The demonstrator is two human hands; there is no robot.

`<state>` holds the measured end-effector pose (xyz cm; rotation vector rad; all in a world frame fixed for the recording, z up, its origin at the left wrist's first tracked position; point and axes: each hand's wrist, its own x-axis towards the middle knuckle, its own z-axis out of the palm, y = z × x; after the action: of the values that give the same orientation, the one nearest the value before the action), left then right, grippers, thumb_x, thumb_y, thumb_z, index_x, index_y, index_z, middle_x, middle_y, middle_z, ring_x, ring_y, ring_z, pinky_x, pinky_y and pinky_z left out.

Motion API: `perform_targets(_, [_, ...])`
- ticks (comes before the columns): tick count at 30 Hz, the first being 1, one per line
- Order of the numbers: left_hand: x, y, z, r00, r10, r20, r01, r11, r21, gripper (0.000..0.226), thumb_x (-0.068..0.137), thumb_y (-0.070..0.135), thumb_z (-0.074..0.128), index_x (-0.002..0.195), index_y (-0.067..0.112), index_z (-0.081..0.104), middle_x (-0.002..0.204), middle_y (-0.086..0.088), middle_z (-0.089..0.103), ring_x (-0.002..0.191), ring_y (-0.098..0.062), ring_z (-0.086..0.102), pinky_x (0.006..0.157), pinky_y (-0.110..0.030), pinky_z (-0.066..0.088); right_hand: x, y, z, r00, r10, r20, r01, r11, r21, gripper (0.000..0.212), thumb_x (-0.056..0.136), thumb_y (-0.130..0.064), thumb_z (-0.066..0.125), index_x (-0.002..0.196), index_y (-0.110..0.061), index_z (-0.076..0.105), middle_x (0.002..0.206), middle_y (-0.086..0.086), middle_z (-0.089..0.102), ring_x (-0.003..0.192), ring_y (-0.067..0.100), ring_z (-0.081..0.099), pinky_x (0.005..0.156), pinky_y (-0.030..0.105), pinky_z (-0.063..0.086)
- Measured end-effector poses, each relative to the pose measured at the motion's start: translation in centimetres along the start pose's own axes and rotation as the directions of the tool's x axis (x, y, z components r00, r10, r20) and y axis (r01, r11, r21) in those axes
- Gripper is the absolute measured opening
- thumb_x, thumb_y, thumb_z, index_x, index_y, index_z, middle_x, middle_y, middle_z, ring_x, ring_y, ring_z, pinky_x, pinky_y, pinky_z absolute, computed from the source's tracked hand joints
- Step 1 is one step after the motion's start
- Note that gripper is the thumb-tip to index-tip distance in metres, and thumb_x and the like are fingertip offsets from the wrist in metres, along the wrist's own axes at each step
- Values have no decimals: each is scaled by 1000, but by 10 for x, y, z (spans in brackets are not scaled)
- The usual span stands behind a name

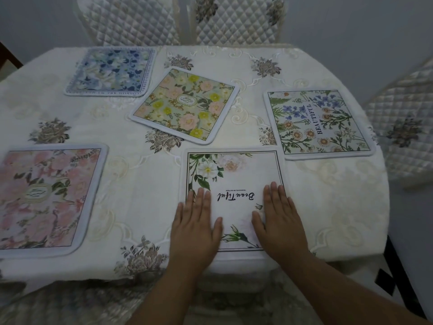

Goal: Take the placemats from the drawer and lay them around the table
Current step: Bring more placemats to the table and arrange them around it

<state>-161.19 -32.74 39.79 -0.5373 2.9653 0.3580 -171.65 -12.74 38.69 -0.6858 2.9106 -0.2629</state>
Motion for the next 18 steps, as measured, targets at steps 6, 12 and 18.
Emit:
perform_targets(6, [-17,-36,-3,997,-76,20,76,997,-17,77,99,64,4,159,21,-19,167,1,-23,151,-13,-28,126,-39,-8,-15,37,-8,999,-3,40,2,1000,29,78,99,-61,11,159,-16,-10,167,1,-18,152,11,-20,126,38,4])
perform_targets(12, [16,-40,-24,984,-178,-29,168,963,-210,76,102,60,26,163,26,-4,170,-5,6,157,-21,1,126,-41,7,26,27,-21,997,77,16,-78,977,199,77,102,-54,33,160,-13,3,168,3,-3,154,13,-3,120,26,-1])
perform_targets(18, [46,-29,-32,940,-338,-41,314,907,-280,56,102,44,42,155,26,37,161,-4,35,146,-27,27,117,-49,30,38,13,-14,998,36,42,-41,991,129,83,97,-61,30,160,-10,11,168,5,1,155,20,-4,122,31,-1])
